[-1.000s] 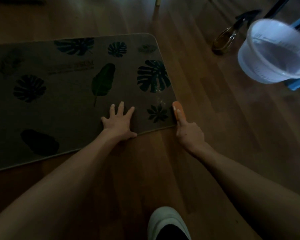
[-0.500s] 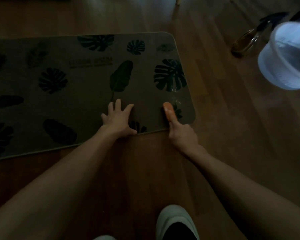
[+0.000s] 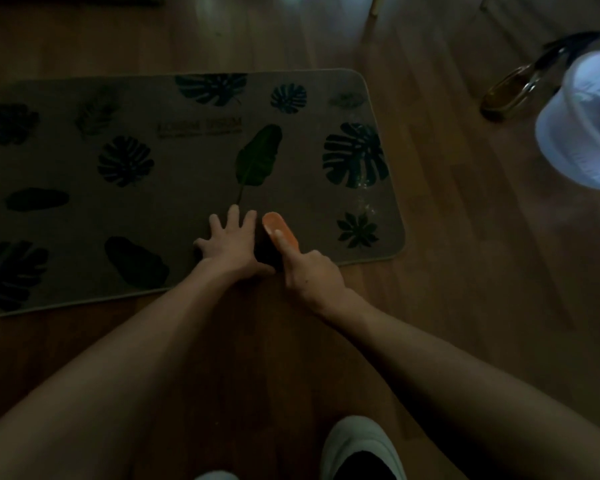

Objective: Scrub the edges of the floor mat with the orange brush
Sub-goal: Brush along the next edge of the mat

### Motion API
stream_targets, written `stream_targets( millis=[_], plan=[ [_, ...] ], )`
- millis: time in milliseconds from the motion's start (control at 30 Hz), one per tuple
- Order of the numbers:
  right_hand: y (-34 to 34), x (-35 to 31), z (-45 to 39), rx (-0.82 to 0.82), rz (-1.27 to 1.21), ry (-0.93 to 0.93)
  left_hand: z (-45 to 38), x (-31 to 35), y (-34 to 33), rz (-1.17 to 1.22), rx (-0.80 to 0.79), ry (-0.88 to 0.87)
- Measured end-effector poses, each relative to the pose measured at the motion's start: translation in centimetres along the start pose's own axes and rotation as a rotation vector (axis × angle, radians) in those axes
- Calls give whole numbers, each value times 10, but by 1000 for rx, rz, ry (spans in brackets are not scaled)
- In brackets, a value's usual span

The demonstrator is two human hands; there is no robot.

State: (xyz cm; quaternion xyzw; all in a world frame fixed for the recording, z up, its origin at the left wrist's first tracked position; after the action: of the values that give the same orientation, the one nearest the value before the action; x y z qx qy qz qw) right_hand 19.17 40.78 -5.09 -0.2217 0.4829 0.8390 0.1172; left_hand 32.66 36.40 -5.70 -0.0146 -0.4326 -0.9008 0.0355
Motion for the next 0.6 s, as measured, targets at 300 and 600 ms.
stream_targets(
  millis=[300, 600],
  plan=[
    [71, 134, 46, 170, -4, -415, 4, -2, -3, 32, -41, 40],
    [6, 25, 22, 3, -123, -142, 4, -1, -5, 28, -35, 37]
  ],
)
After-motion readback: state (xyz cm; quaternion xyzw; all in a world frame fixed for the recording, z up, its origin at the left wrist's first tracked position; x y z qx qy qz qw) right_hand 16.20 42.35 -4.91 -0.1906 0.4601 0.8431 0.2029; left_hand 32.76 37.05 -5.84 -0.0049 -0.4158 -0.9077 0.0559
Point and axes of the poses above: each hand's wrist, its own z-axis away from the middle knuckle, its own y-axis out of the back of the hand, x = y × z, the point moved 8 cm from there along -z, towards the middle knuckle, and after that the axes turned 7 degrees about -z, right-handed, at the moved point
